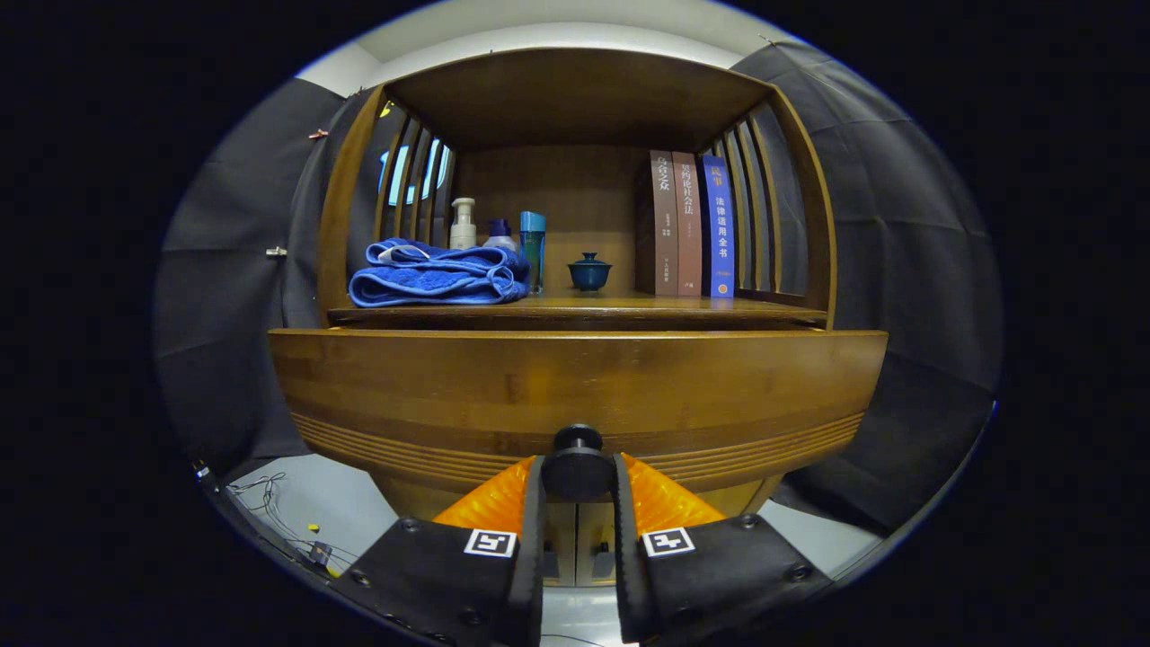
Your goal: Pull open the drawer, take out the items inside it, and place them on the countertop above the cabinet.
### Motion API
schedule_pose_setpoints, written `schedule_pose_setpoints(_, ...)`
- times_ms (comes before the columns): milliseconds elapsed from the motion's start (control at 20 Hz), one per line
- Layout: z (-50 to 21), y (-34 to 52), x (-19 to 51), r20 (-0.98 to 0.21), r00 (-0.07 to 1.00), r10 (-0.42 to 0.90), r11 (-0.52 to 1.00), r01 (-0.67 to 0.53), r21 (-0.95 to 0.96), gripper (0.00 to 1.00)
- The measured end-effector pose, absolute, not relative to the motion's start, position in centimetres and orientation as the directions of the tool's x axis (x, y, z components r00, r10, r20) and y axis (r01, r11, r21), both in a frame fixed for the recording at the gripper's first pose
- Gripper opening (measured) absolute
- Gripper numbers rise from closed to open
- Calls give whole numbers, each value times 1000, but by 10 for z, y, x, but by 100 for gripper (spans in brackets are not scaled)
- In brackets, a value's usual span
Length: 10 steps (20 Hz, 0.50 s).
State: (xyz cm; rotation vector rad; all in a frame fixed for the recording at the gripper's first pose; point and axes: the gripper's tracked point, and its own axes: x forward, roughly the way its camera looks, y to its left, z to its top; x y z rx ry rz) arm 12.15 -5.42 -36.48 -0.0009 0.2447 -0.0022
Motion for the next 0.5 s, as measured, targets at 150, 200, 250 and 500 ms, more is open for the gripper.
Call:
schedule_pose_setpoints(150, -363, -55, 103, -245, 969, -1, 1000, 0, -3, 36)
schedule_pose_setpoints(200, -362, -55, 97, -246, 969, 3, 1000, -4, -6, 36)
schedule_pose_setpoints(250, -361, -55, 92, -246, 969, 6, 1000, -8, -8, 36)
schedule_pose_setpoints(500, -360, -56, 76, -246, 969, 7, 1000, -9, -5, 36)
